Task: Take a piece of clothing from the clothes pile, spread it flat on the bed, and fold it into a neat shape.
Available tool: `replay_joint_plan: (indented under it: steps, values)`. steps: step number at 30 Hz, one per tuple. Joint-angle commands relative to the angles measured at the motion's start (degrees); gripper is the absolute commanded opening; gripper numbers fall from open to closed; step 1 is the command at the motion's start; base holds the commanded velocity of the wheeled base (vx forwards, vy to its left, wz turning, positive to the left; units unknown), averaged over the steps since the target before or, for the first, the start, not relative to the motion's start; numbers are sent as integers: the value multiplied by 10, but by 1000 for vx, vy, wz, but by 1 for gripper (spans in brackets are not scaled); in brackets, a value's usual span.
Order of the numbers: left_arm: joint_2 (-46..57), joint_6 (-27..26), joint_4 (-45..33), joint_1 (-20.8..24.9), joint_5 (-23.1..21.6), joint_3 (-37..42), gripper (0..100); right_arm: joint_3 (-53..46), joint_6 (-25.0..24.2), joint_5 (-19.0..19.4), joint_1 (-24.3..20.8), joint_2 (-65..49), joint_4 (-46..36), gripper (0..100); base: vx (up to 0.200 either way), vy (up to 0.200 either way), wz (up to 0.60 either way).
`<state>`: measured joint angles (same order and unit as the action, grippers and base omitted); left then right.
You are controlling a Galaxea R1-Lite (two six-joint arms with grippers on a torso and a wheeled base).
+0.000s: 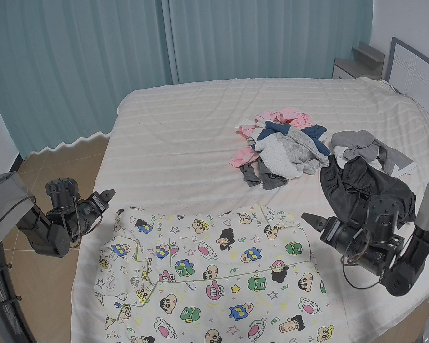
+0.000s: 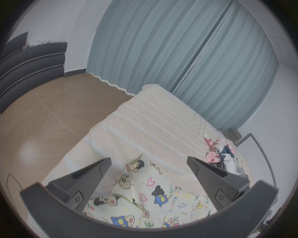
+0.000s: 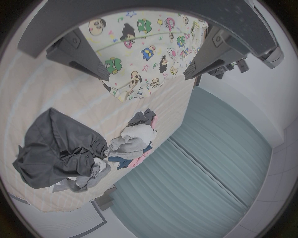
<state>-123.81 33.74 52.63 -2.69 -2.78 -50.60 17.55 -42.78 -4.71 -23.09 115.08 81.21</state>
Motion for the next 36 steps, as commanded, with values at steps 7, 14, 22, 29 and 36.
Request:
replay_joint_plan:
  steps: [7, 14, 22, 29, 36]
  values:
    - [148, 192, 5, -5, -143, 196, 100, 363, -50, 12, 5, 154, -308, 100, 0, 0, 0]
    - [141, 210, 35, -17, -203, 256, 100, 427, -112, 20, -6, 185, -384, 100, 0, 0, 0]
    - [91, 210, 143, -20, -237, 307, 100, 444, -144, 19, -8, 202, -383, 100, 0, 0, 0]
    - [51, 207, 225, -21, -235, 333, 100, 470, -158, 16, -14, 201, -381, 100, 0, 0, 0]
    - [14, 207, 325, -24, -233, 365, 100, 463, -169, 14, -43, 196, -388, 100, 0, 0, 0]
